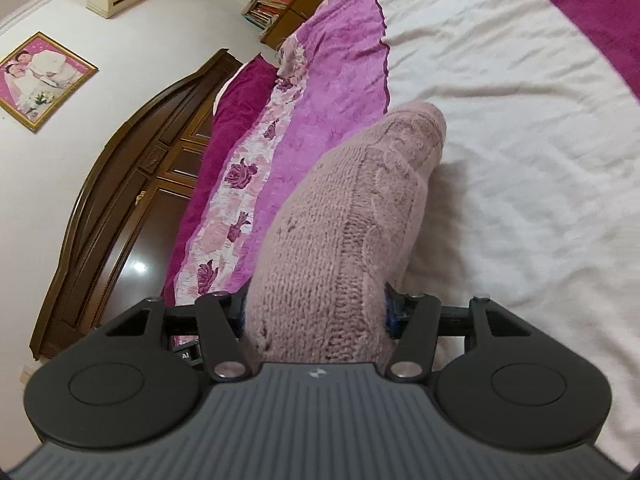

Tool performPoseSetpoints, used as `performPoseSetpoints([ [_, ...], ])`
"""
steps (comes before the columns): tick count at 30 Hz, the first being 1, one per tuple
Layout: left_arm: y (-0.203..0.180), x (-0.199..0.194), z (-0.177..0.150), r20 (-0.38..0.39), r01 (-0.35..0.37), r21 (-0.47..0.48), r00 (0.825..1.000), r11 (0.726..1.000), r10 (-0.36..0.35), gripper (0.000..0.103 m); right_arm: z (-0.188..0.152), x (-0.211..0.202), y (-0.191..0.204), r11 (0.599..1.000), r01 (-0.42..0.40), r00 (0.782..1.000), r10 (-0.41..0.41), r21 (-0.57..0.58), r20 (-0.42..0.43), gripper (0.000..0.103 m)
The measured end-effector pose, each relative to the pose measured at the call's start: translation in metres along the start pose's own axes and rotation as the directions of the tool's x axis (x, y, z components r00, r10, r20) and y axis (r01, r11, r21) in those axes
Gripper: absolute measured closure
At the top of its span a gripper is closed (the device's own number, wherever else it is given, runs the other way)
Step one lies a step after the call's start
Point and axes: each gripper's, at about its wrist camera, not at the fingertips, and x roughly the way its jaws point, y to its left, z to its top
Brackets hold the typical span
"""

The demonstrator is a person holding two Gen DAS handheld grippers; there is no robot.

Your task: Fold small clothes

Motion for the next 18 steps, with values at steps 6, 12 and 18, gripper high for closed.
performPoseSetpoints([
  [6,-0.031,0.007,-0.023,-0.038,0.04,0.055,0.999,0.998,-0.038,0.068,-0.012,-0.053,0.004,0.997,0.017,0.998,-0.013,-0.077,0.061,0.042],
  [12,-0.057,0.018,-0.06,-0.102,0.063,0.119,0.993,0.991,-0.051,0.068,-0.03,-0.112,-0.017,0.997,0.04,0.995,-0.034,-0.064,0.093,0.042],
  [18,-0.065,0.035,-0.084,-0.124,-0.051,0.221,0.989,0.974,0.08,0.066,-0.055,-0.139,-0.066,0.994,0.111,0.991,-0.11,-0.01,0.078,0.042],
])
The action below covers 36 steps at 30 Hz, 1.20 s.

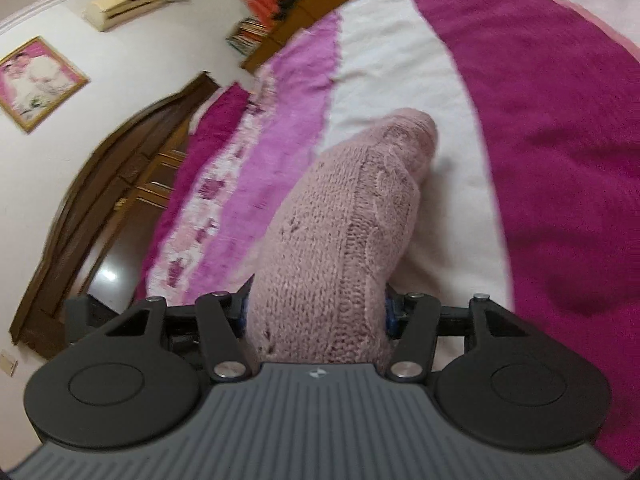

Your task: Fold small clothes

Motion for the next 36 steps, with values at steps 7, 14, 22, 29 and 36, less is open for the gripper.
performPoseSetpoints([
  [7,0.004,0.003,-0.003,0.001,-0.103,0.033,0.995,0.994,0.103,0.063,-0.021,0.01,-0.026,0.993,0.108,0.994,-0.109,-0.043,-0.033,0.039],
  [14,-0.016,-0.016,-0.017,0.042,-0.188,0.104,0.982,0.977,0.185,0.061,-0.031,0.007,-0.012,0.983,0.157,0.987,-0.16,-0.096,-0.024,0.029],
  [22,-0.038,-0.042,-0.041,0.126,-0.307,0.109,0.948,0.946,0.293,0.037,-0.043,-0.015,0.011,0.959,0.228,0.973,-0.23,-0.168,0.007,0.023],
  [29,-0.051,-0.052,-0.065,0.122,-0.335,0.124,0.939,0.934,0.321,0.032,-0.059,-0.039,0.031,0.929,0.267,0.961,-0.278,-0.257,-0.005,0.018],
  [36,-0.059,-0.041,-0.098,0.073,-0.421,0.167,0.907,0.892,0.415,0.032,-0.081,-0.05,0.043,0.876,0.336,0.932,-0.361,-0.347,-0.01,0.005],
])
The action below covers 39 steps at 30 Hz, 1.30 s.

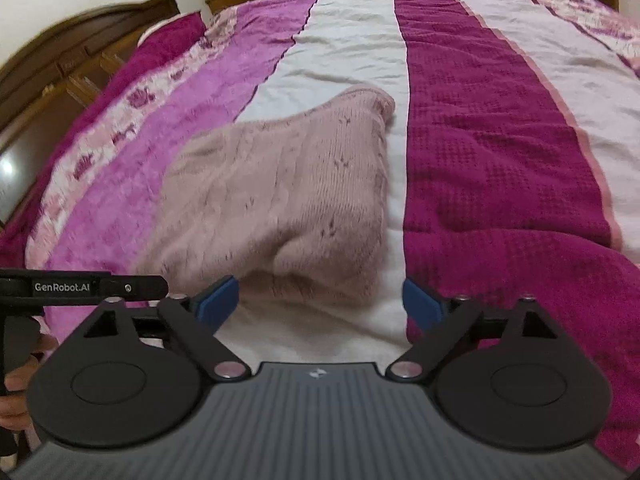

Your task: Fold small clothes

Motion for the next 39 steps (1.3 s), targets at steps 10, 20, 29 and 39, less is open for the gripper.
performPoseSetpoints([
  [10,-0.019,0.019,-0.02,-0.073,-0.049,0.045,0.996,0.998,0.052,0.032,-0.018,0.01,0.005,0.999,0.048,0.997,-0.05,-0.023,-0.054,0.0],
  [20,-0.024,0.03,-0.027,-0.099,-0.062,0.061,0.993,0.996,0.068,0.032,-0.02,0.021,0.0,0.999,0.049,0.994,-0.049,0.0,-0.094,0.0],
  [29,-0.027,0.032,-0.027,-0.094,-0.062,0.084,0.993,0.995,0.07,0.032,-0.02,0.024,-0.001,0.999,0.051,0.993,-0.051,0.007,-0.104,0.0],
  [39,-0.028,0.032,-0.027,-0.092,-0.068,0.091,0.993,0.993,0.077,0.032,-0.021,0.025,-0.001,0.999,0.052,0.993,-0.05,0.009,-0.106,0.0],
])
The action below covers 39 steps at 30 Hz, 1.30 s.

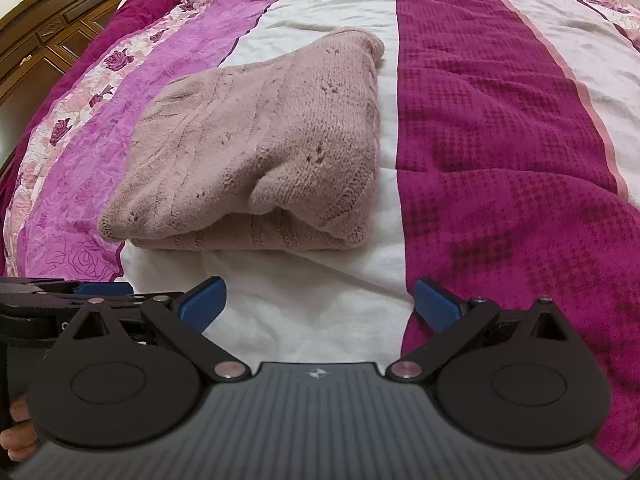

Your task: Fold small clothes

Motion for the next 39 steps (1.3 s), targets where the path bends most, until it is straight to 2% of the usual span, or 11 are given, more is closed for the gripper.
performPoseSetpoints([
  [39,0.0019,-0.0003,-0.0009,-0.003,-0.014,-0.004,1.0,1.0,0.014,0.032,-0.0016,0.0009,-0.002,1.0,-0.006,1.0,0.006,0.008,-0.004,0.0],
])
